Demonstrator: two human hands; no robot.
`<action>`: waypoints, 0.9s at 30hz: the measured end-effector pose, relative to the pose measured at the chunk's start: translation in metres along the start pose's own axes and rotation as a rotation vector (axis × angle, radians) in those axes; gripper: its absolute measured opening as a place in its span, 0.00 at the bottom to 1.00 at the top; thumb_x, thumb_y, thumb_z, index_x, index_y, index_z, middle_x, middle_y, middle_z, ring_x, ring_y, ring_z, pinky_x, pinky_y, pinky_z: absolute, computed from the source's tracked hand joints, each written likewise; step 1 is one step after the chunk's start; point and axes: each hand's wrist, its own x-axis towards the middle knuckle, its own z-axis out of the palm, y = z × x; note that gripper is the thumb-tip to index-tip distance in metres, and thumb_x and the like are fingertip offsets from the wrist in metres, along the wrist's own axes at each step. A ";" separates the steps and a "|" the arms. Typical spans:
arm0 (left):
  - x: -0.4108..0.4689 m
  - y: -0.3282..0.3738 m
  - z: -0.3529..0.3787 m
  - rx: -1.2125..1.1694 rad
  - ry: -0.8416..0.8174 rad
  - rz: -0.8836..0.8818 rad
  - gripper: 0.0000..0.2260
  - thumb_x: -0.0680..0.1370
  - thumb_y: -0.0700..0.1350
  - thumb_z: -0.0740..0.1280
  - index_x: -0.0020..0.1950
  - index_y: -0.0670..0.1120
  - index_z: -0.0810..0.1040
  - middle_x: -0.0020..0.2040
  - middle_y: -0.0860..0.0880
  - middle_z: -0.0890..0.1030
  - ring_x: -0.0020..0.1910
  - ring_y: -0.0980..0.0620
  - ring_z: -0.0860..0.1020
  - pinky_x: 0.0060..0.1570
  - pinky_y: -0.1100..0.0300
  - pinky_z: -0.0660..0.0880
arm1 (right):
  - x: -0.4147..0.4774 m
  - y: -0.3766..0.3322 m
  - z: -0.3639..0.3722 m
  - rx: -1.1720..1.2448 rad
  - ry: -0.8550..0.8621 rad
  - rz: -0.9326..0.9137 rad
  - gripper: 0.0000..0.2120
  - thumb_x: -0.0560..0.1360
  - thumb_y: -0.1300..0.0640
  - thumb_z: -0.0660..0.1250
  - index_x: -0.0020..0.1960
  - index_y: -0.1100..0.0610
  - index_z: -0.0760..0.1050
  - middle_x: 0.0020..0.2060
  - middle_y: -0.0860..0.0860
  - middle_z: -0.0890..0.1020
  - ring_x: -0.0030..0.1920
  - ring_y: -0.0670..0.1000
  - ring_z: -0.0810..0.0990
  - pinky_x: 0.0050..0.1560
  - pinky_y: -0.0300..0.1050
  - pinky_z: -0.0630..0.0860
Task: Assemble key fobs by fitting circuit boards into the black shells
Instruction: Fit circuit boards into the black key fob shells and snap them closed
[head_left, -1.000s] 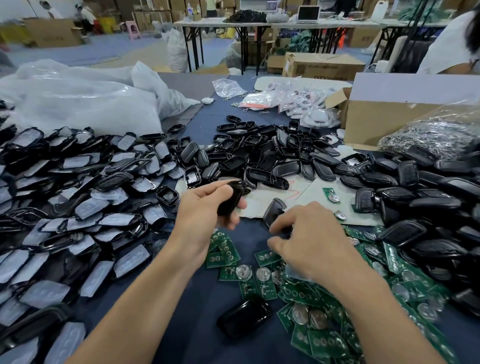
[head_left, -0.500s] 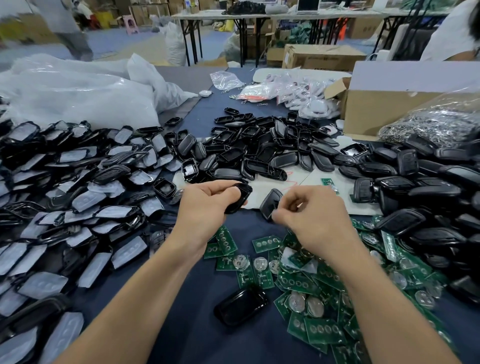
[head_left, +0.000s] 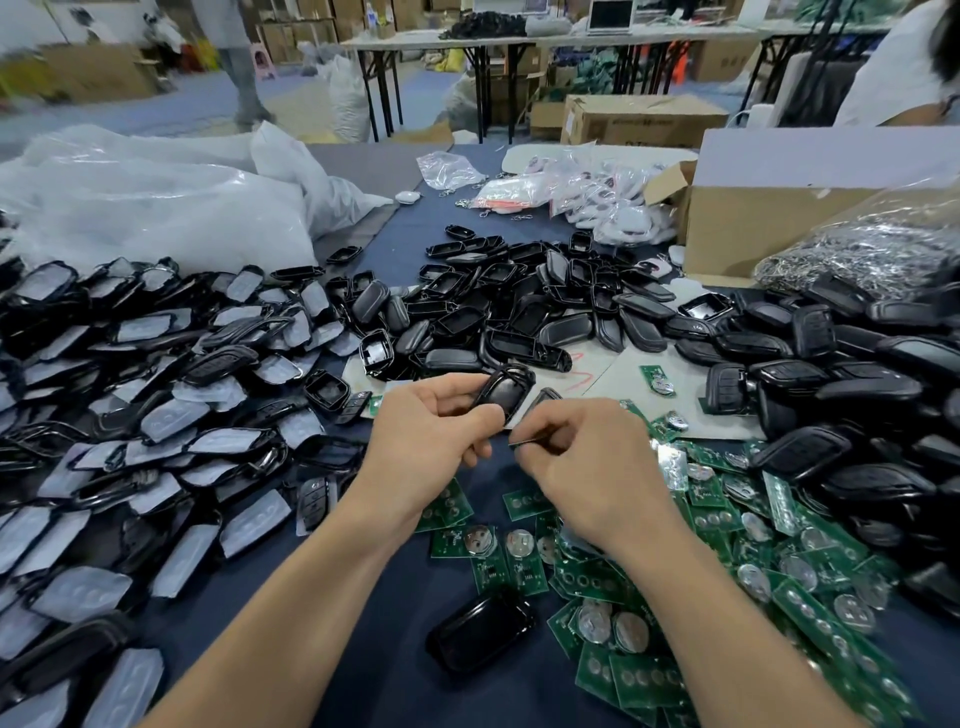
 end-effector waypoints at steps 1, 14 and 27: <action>0.000 0.001 0.000 0.005 0.010 -0.002 0.15 0.75 0.34 0.75 0.61 0.42 0.83 0.38 0.49 0.87 0.26 0.55 0.77 0.27 0.65 0.72 | 0.000 0.000 0.003 -0.047 -0.016 -0.012 0.08 0.72 0.59 0.74 0.37 0.47 0.83 0.25 0.34 0.78 0.28 0.39 0.76 0.30 0.29 0.68; -0.006 0.002 0.003 0.179 0.088 0.076 0.11 0.76 0.40 0.76 0.46 0.58 0.84 0.36 0.55 0.87 0.28 0.56 0.80 0.30 0.66 0.74 | -0.004 -0.005 0.001 0.058 0.152 -0.082 0.06 0.83 0.54 0.63 0.47 0.49 0.73 0.34 0.49 0.81 0.37 0.53 0.78 0.39 0.55 0.75; -0.009 0.005 0.006 0.147 0.022 0.086 0.13 0.78 0.40 0.74 0.48 0.60 0.83 0.35 0.53 0.86 0.29 0.57 0.80 0.31 0.66 0.75 | -0.006 -0.008 0.000 0.204 0.208 -0.011 0.12 0.69 0.56 0.79 0.37 0.50 0.75 0.22 0.44 0.70 0.24 0.44 0.65 0.25 0.34 0.62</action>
